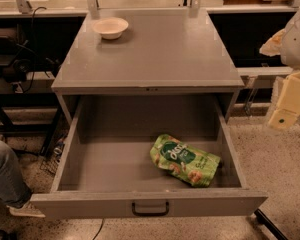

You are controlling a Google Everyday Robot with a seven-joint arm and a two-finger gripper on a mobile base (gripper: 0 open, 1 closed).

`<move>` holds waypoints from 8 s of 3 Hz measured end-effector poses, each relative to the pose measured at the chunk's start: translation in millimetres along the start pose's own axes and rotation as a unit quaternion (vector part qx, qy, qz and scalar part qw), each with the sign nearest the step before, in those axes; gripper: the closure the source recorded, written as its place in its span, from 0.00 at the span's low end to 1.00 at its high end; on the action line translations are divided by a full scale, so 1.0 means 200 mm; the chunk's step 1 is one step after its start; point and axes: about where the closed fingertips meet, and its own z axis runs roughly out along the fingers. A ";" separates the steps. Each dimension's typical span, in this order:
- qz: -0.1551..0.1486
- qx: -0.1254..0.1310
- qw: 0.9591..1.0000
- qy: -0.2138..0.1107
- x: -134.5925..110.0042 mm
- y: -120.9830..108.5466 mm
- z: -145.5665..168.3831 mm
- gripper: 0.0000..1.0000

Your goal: Pick green rice chip bag from top drawer and place on counter

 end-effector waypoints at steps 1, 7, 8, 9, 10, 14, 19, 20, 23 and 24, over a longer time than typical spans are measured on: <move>0.003 0.001 1.000 -0.006 -0.01 0.00 0.01 0.00; 0.110 -0.085 0.981 -0.133 -0.19 0.03 0.80 0.00; 0.128 -0.100 0.977 -0.140 -0.22 0.03 1.01 0.00; 0.133 -0.094 0.977 -0.138 -0.22 0.03 1.20 0.00; 0.141 -0.081 0.978 -0.132 -0.22 0.03 1.34 0.00; 0.172 -0.088 0.978 -0.081 -0.22 0.15 1.78 0.00; 0.165 -0.056 0.957 -0.233 -0.16 -0.19 1.07 1.00; 0.141 0.002 0.955 -0.262 -0.09 -0.44 0.58 1.00; 0.139 0.057 0.939 -0.308 -0.24 -0.71 0.54 1.00; 0.145 0.104 0.925 -0.335 -0.35 -0.96 0.52 1.00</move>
Offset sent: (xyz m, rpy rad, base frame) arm 0.0361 0.0259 -0.0613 0.2983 0.0226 -0.0414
